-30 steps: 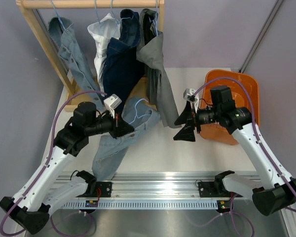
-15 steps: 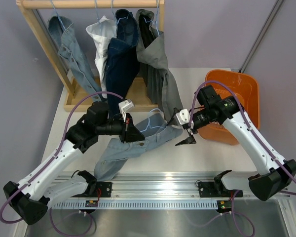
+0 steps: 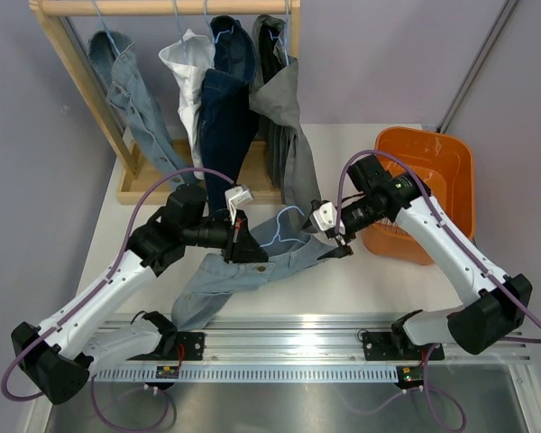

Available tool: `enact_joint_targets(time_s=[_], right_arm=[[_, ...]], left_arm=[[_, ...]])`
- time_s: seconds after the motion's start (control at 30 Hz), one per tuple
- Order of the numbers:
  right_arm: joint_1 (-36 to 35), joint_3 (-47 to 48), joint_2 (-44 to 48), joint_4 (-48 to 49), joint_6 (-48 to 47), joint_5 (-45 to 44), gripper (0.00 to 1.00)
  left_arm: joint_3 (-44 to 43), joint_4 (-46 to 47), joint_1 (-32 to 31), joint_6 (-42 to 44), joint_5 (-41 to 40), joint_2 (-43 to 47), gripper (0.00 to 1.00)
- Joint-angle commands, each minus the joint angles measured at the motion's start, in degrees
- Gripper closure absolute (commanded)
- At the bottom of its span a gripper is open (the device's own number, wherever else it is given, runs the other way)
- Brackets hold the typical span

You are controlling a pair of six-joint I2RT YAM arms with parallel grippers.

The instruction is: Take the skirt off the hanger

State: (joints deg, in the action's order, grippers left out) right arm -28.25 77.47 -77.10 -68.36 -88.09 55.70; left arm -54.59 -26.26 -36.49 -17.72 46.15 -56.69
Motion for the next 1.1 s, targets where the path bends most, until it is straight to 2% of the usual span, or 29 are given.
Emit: enact_joint_targets(time_s=[0.0,0.13,0.17,0.3,0.47,0.53,0.57,0.6,0.63,0.77,0.87,1.07], right_arm=[[-0.49,-0.39,-1.3,1.12,-2.78,-1.38,0.16],[-0.58,-0.39,-2.35,-0.37,-4.98,-2.88,0.24],[-0.58,-0.57,-2.87,-1.24,-5.33,-3.32,0.3],[-0.58,-0.74,-3.76,-3.36,-7.79,-4.9,0.44],[-0.58,-1.53,-3.93,-3.36,-8.41,-5.43,0.5],[-0.58,-1.53,-4.2,-3.62,-8.5,-5.52,0.55],[-0.58,-1.53,-4.2,-3.62,-8.5,-5.86,0.62],[-0.49,-1.45,-4.11,-3.71,-8.41,-6.3,0.62],[-0.49,-1.36,-4.02,-3.89,-8.32,-6.57,0.69],[-0.49,-1.62,-3.76,-4.94,-8.32,-8.76,0.89],[-0.58,-3.11,-2.97,-4.68,-7.19,-10.78,1.0],[-0.14,-8.03,1.51,-2.22,-5.78,-14.47,1.0]], left_arm=[[-2.54,3.33,-0.42,1.1,4.21,-0.27,1.0],[-3.77,2.01,-0.42,2.68,4.21,-0.97,1.0],[-4.03,1.39,-0.34,3.21,4.21,-1.32,1.0],[-4.91,1.3,-0.42,3.74,4.39,-2.11,1.0],[-6.85,0.34,-0.42,4.79,4.65,-2.99,1.0],[-7.46,-0.97,-0.42,5.67,4.48,-3.34,1.0],[-8.07,-1.51,-0.42,6.11,4.47,-3.6,1.0],[-8.34,-2.21,-0.42,6.46,4.39,-3.61,1.0],[-8.52,-3.35,-0.34,7.42,3.95,-3.69,1.0],[-9.13,-6.16,-0.34,9.44,2.19,-3.43,1.0],[-10.27,-10.03,-0.34,12.0,-0.79,-2.82,1.0],[-11.86,-15.92,-0.25,16.75,-7.65,-0.01,1.0]])
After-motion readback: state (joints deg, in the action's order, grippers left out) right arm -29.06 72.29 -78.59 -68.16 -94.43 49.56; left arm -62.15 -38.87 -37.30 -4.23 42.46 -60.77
